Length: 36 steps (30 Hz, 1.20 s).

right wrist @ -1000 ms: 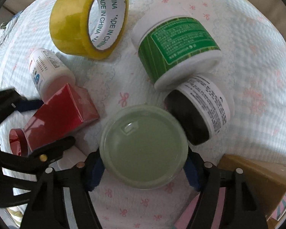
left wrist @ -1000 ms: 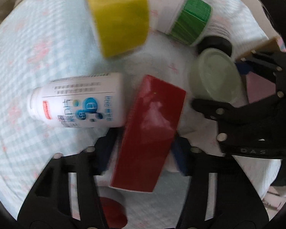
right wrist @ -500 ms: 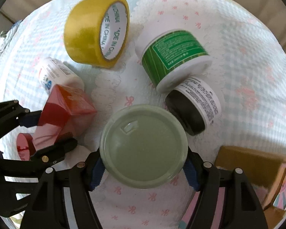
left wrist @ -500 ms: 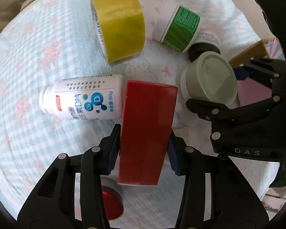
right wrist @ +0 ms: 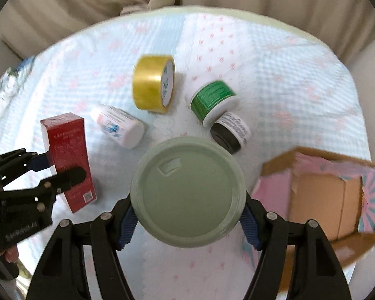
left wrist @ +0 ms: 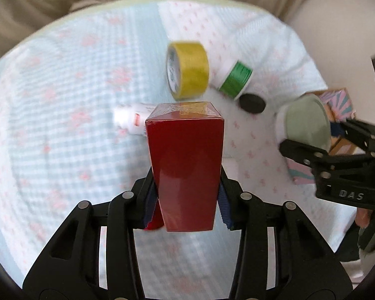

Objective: Organize rigid objects
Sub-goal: 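Carry the red box with the left gripper while the right carries the green jar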

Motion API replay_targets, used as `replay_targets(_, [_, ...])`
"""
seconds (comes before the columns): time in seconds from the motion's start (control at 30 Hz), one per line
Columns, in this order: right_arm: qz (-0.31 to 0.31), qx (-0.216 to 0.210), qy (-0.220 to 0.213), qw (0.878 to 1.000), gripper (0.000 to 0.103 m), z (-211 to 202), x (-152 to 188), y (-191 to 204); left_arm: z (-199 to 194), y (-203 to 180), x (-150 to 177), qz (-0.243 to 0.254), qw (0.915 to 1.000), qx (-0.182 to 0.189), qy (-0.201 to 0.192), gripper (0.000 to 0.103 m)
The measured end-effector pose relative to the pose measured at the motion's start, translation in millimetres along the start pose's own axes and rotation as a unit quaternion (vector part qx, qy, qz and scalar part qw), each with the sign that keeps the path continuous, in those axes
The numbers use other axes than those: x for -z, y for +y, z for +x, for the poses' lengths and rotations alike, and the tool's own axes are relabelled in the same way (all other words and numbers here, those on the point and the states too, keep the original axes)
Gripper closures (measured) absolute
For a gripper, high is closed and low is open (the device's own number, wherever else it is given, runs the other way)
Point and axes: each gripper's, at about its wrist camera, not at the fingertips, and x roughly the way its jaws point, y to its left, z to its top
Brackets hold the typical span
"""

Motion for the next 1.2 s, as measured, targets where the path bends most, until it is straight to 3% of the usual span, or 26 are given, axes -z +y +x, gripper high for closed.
replay_targets(0.23, [0.047,-0.010,-0.032,0.998,0.037,-73.8,12.8,-16.9,-83.7,-8.3,-15.8,-0.004,0.9989,0.009,-0.045,0.065])
replay_targets(0.37, [0.056,-0.009,-0.058,0.997,0.037,-112.4,18.9,-35.3,-123.4,-37.2,-17.9,0.000,0.9976,0.017,-0.067,0.065])
replay_targets(0.57, [0.069,-0.002,-0.079,0.994,0.037,-157.3,38.7,-85.5,-145.9,-97.7,-22.8,-0.001,0.9960,0.032,-0.083,0.065])
replay_targets(0.83, [0.078,0.022,-0.068,0.994,0.037,-171.8,67.7,-185.3,-114.1,-202.6,-35.4,-0.009,0.9954,0.068,-0.068,0.065])
replay_targets(1.0, [0.081,0.035,-0.052,0.995,0.037,-154.7,80.2,-249.9,-64.4,-267.1,-50.6,-0.001,0.9962,0.078,-0.039,0.065])
replay_targets(1.2, [0.076,0.035,-0.031,0.996,0.037,-117.7,85.0,-301.3,8.9,-314.8,-65.1,0.026,0.9979,0.058,0.014,0.065])
